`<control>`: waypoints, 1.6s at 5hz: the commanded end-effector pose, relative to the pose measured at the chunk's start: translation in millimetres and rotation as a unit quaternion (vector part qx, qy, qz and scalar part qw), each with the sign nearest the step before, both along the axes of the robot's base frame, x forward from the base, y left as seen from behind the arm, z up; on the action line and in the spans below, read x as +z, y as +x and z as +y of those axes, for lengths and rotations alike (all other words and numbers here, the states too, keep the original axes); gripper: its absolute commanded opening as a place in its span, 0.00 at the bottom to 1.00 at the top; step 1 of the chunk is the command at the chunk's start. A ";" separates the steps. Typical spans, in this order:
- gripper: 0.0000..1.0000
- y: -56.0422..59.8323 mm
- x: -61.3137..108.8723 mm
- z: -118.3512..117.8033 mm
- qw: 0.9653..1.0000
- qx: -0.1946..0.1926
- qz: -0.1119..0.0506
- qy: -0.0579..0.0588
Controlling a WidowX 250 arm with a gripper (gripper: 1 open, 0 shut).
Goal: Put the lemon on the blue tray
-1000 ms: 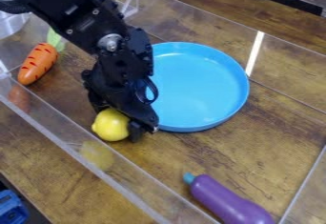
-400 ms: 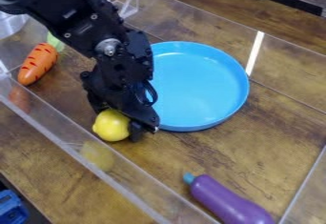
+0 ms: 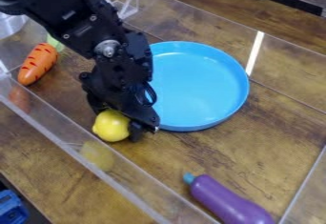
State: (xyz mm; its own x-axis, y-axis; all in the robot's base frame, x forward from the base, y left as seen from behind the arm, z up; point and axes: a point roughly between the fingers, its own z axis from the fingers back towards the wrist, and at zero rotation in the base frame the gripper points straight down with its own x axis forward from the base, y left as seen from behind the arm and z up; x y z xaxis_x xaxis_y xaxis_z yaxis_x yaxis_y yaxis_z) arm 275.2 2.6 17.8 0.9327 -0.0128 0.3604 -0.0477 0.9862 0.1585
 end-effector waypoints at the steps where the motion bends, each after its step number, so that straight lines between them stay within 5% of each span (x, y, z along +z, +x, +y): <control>1: 0.00 -18.8 -13.7 -9.2 1.000 -0.007 0.029 -0.003; 8: 0.00 -14.6 1.2 -13.8 0.999 -0.009 0.036 -0.006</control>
State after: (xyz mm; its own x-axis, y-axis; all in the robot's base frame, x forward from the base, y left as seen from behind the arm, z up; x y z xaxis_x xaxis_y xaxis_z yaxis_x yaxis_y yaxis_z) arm 263.5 -5.3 17.7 0.9532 0.0037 0.3023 -0.0487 0.9887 0.1417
